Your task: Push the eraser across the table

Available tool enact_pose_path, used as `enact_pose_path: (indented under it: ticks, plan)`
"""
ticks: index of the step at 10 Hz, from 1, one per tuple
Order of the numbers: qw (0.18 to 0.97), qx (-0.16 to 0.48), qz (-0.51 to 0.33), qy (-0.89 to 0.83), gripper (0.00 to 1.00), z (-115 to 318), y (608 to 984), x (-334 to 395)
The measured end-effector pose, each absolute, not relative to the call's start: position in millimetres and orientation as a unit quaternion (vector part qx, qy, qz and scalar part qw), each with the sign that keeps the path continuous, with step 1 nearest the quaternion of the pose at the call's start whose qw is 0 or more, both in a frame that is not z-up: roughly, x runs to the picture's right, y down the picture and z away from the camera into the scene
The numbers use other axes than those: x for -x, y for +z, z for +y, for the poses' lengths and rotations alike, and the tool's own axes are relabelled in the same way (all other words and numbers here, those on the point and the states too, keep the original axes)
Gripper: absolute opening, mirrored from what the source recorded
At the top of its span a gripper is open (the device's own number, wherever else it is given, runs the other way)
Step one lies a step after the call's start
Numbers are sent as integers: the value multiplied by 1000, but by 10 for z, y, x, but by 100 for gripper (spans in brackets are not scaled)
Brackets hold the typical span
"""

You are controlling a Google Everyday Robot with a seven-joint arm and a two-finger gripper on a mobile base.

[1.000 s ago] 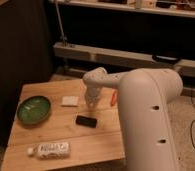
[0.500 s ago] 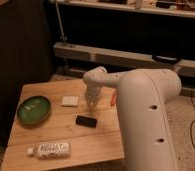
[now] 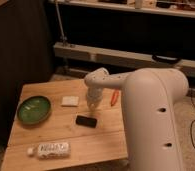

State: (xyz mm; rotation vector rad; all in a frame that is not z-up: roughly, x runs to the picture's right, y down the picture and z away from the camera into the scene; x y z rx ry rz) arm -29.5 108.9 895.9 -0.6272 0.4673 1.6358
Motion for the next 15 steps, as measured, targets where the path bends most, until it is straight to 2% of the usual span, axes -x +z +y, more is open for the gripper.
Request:
enact_pose_path:
  ticks: [6,15]
  plan:
    - [627,277,204,699,0,1218,8901,345]
    - [645,329,215,655,0,1487,8846,449]
